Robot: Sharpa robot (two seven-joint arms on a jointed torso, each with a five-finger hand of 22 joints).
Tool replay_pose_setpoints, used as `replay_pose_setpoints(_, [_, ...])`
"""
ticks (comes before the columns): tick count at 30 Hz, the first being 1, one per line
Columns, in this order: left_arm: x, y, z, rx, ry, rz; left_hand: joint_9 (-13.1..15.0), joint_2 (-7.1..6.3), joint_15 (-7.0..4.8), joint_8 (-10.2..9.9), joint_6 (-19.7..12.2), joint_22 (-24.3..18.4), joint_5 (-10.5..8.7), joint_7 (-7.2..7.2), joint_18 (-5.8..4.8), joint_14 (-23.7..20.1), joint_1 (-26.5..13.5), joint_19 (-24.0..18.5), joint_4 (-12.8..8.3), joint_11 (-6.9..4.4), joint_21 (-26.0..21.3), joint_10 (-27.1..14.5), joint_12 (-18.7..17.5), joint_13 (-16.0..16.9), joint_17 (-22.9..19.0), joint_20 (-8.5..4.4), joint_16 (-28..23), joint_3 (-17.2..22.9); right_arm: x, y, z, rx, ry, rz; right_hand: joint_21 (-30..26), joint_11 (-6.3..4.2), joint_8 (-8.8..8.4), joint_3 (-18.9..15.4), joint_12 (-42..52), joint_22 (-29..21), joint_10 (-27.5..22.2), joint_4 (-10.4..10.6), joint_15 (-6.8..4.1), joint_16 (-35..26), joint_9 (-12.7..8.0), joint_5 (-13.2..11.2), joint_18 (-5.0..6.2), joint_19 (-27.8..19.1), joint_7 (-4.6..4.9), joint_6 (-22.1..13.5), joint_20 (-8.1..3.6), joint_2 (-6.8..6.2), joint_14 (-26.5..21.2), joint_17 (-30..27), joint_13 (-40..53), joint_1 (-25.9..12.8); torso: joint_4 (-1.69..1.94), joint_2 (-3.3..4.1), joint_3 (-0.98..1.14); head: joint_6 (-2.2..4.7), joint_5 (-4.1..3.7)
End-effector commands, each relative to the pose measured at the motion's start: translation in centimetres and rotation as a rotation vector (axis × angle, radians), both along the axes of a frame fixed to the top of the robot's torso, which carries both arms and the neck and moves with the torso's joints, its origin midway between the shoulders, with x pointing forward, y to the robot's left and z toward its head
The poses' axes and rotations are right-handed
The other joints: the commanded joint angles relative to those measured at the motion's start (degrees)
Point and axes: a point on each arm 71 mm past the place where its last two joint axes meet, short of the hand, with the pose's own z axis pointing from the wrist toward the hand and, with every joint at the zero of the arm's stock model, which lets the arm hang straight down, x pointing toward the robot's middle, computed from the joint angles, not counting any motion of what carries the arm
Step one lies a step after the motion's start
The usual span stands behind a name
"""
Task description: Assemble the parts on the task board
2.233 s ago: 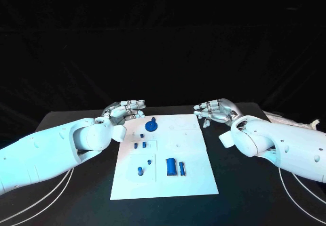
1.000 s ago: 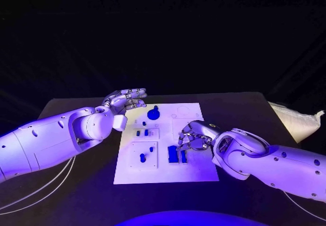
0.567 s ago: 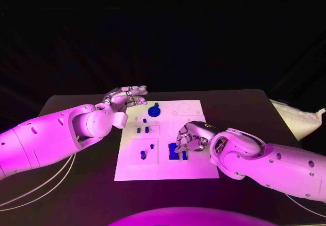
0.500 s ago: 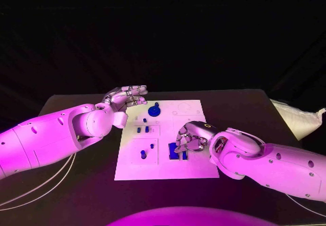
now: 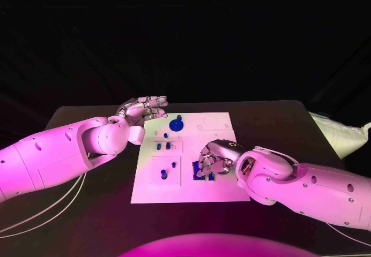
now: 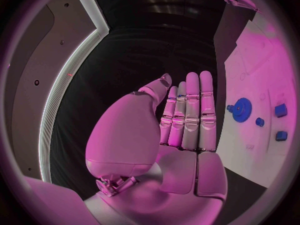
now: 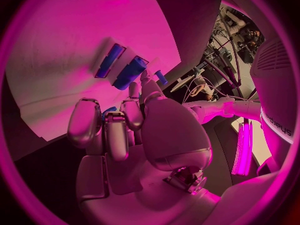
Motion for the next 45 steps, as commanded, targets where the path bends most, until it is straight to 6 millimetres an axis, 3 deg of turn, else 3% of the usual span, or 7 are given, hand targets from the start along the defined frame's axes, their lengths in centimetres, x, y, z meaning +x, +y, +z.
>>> replay_pose_setpoints(1, [-0.1,-0.2,0.1,-0.011,-0.006,-0.014,0.02,0.34,0.18,0.34,-0.02,-0.05,0.1,0.05,0.69,0.4,0.31,0.36,0.13,-0.05,-0.07,-0.01,0.34,-0.05,-0.08,0.16,-0.38,-0.36,0.0,0.0,-0.3,-0.039,-0.003,0.003,0.36,-3.15,0.25,-0.32,8.39,0.11,3.57,-0.04,-0.44,0.31,0.09,-0.18,-0.76,0.44,0.05,-0.36,-0.1,0.68,5.14,9.26,3.35,0.13,0.07,0.03,0.0,-0.13,0.04])
replay_pose_setpoints(11, [0.0,-0.3,0.1,-0.012,-0.005,-0.017,0.02,0.36,0.16,0.35,-0.03,-0.08,0.1,0.06,0.69,0.46,0.36,0.42,0.1,-0.05,-0.06,-0.01,0.35,-0.06,-0.08,0.14,-0.4,-0.37,0.5,-0.2,-0.9,-0.099,-0.023,-0.019,0.85,-3.35,1.27,-0.18,8.99,0.81,3.85,-1.12,-0.61,0.42,0.34,-0.02,-0.84,0.43,-0.17,-0.68,-0.23,1.15,5.13,9.35,3.94,1.41,0.27,-0.06,-0.03,-0.33,-0.03])
replay_pose_setpoints(21, [0.0,-0.3,0.1,-0.008,-0.006,-0.017,0.01,0.42,0.15,0.36,-0.03,-0.11,0.11,0.08,0.69,0.52,0.47,0.49,0.05,-0.05,-0.04,-0.02,0.34,-0.08,-0.09,0.11,-0.44,-0.36,0.6,-0.2,-0.9,-0.093,-0.066,-0.036,0.98,-3.45,1.79,0.28,9.42,0.94,4.08,-1.88,-0.69,0.44,0.33,0.07,-0.84,0.3,-0.27,-0.72,-0.31,1.95,5.12,9.35,4.36,2.28,0.17,-0.06,-0.03,-0.24,0.09])
replay_pose_setpoints(34, [0.2,-0.1,0.0,-0.005,-0.006,-0.015,0.0,0.44,0.14,0.34,-0.08,-0.14,0.11,0.13,0.68,0.56,0.55,0.54,0.0,-0.03,-0.03,-0.07,0.32,-0.1,-0.1,0.09,-0.48,-0.36,-0.1,-0.1,0.7,0.181,-0.095,0.017,0.57,-2.96,1.64,-0.74,4.94,0.14,1.42,-0.97,-0.34,-0.2,-0.17,0.99,-0.69,-0.37,0.34,-2.54,-0.11,2.17,4.9,8.46,0.68,-0.09,0.17,-0.05,-0.03,0.52,-0.1])
replay_pose_setpoints(38, [0.2,-0.2,0.0,-0.005,-0.007,-0.015,0.0,0.44,0.14,0.34,-0.08,-0.14,0.11,0.13,0.68,0.56,0.55,0.54,0.0,-0.03,-0.03,-0.07,0.32,-0.1,-0.1,0.09,-0.48,-0.36,0.5,-0.8,1.4,0.317,-0.031,-0.021,-0.97,-1.84,-0.62,-0.81,-2.48,-2.48,-2.97,-0.77,0.47,-1.48,-1.49,1.56,-0.22,-1.74,1.81,-6.02,0.43,2.92,4.49,6.81,-5.35,-0.39,0.15,-0.14,-0.18,0.98,-0.36])
replay_pose_setpoints(40, [0.2,-0.2,0.0,-0.005,-0.009,-0.012,-0.01,0.45,0.16,0.33,-0.13,-0.17,0.11,0.16,0.67,0.55,0.57,0.56,-0.01,0.0,-0.04,-0.12,0.3,-0.13,-0.12,0.08,-0.55,-0.38,1.0,-1.2,1.6,0.361,0.024,-0.046,-1.67,-1.22,-2.13,-0.75,-4.86,-3.61,-4.27,-0.87,0.94,-1.78,-2.28,2.09,-0.04,-2.32,2.64,-7.91,0.75,3.15,4.4,6.45,-7.29,-0.28,0.09,-0.27,-0.27,1.54,-0.53])
replay_pose_setpoints(45, [0.5,-0.2,0.0,0.006,-0.033,0.003,-0.06,0.39,0.37,0.27,-0.39,-0.51,0.1,0.17,0.55,0.04,0.54,0.25,-0.01,0.14,-0.35,-0.53,0.13,-0.29,-0.31,0.17,-1.2,-0.64,3.4,-3.0,2.4,0.533,0.17,-0.14,-8.33,-0.01,-5.53,-0.4,-19.96,-13.7,-11.48,-2.11,2.13,-6.6,-4.54,2.4,1.9,-7.45,3.96,-8.49,2.12,4.17,2.83,0.76,-19.96,0.6,-0.24,-1.04,-0.62,2.66,-0.87])
